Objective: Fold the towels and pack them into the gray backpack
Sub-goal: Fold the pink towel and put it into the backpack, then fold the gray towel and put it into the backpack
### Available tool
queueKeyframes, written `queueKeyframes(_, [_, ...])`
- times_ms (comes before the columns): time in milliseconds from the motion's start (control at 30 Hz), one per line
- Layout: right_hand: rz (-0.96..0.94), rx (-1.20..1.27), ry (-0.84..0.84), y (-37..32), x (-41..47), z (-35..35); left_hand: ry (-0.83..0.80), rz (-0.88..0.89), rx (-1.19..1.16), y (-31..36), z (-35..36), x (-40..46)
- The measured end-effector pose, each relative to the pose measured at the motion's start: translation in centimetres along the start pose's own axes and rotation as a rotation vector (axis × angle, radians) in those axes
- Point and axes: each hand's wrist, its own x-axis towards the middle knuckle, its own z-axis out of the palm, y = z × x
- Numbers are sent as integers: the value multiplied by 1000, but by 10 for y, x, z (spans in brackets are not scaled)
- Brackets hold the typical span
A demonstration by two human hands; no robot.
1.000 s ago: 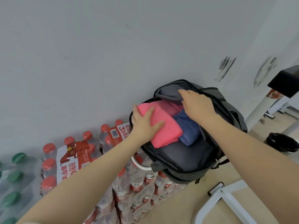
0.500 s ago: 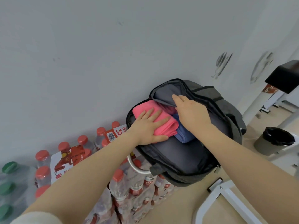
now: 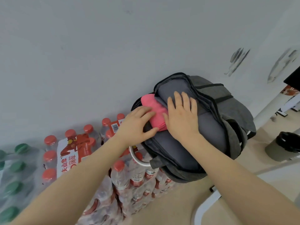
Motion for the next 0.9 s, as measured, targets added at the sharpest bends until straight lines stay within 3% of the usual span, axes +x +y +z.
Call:
queueKeyframes(167, [-229, 355, 3, -50, 0, -16, 69, -253, -35, -10, -33, -46])
queueKeyframes(233, [-363, 504, -94, -77, 0, -23, 118, -424, -45, -18, -40, -80])
queueKeyframes(500, [-974, 549, -318, -215, -83, -50, 291, -924, -5, 1, -84, -288])
queueKeyframes(700, [-1351, 547, -401, -325, -220, -98, 431, -1290, -8, 90, -115, -473])
queueKeyframes(900, [-1729, 578, -425, -416, -416, -161, 528, -1717, 102, 233, -146, -666])
